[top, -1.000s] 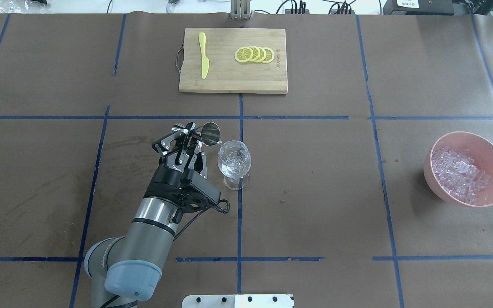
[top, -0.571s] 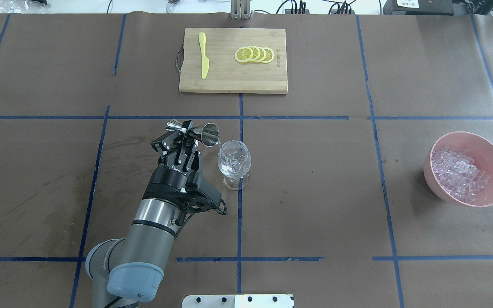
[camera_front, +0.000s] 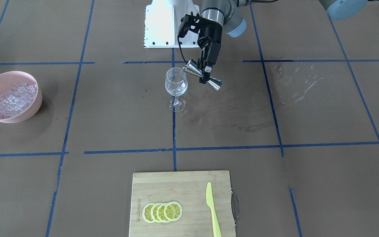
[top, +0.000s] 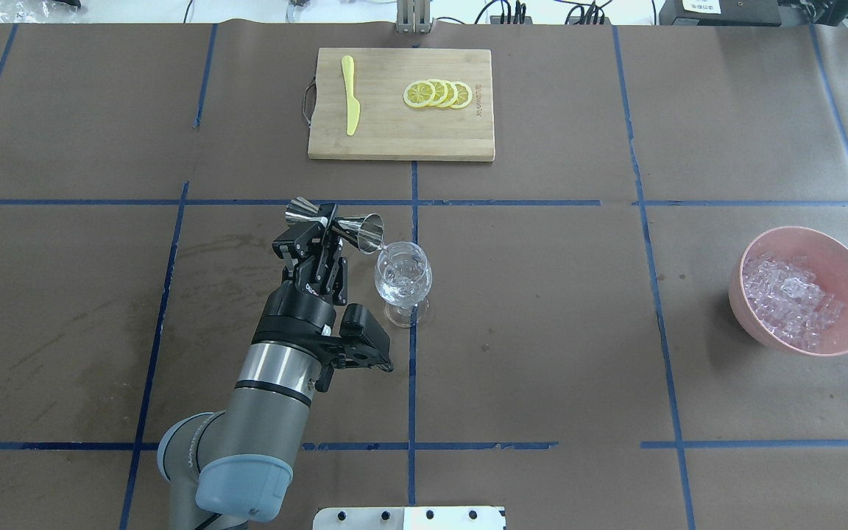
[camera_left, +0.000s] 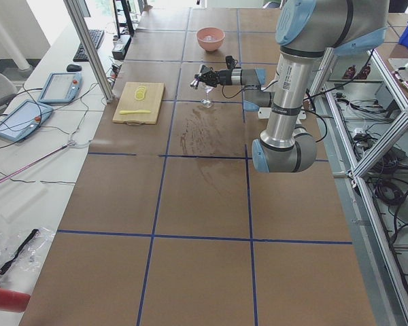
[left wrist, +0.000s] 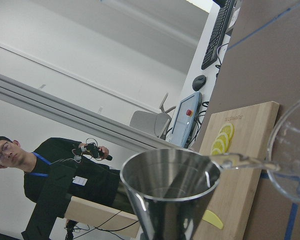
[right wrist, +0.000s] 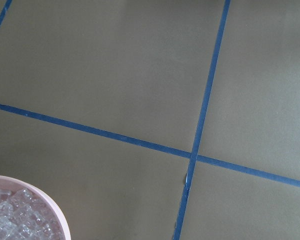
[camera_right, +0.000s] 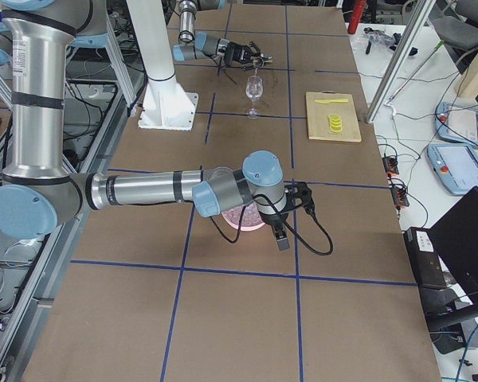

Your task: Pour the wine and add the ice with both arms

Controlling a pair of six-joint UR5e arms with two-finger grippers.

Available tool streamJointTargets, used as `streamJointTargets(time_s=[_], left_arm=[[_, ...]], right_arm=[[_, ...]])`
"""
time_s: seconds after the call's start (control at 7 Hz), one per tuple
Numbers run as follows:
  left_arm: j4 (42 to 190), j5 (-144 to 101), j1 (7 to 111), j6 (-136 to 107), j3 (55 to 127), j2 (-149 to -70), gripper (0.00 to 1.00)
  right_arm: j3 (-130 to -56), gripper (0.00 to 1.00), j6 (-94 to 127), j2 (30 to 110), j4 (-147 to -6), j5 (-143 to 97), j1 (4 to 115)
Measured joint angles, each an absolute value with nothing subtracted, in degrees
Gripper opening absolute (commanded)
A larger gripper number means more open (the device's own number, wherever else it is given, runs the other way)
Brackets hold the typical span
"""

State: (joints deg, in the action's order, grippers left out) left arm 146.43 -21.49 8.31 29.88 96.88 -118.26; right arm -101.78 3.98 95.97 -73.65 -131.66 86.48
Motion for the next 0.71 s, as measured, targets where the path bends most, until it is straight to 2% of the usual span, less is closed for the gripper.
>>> streamJointTargets(time_s=[0.71], left_arm=[[146.43,-19.82,8.14,45.62,96.20,-120.24,0.00]], right_arm=[[-101.72,1.00,4.04,95.98,-73.65,-131.66,86.48]])
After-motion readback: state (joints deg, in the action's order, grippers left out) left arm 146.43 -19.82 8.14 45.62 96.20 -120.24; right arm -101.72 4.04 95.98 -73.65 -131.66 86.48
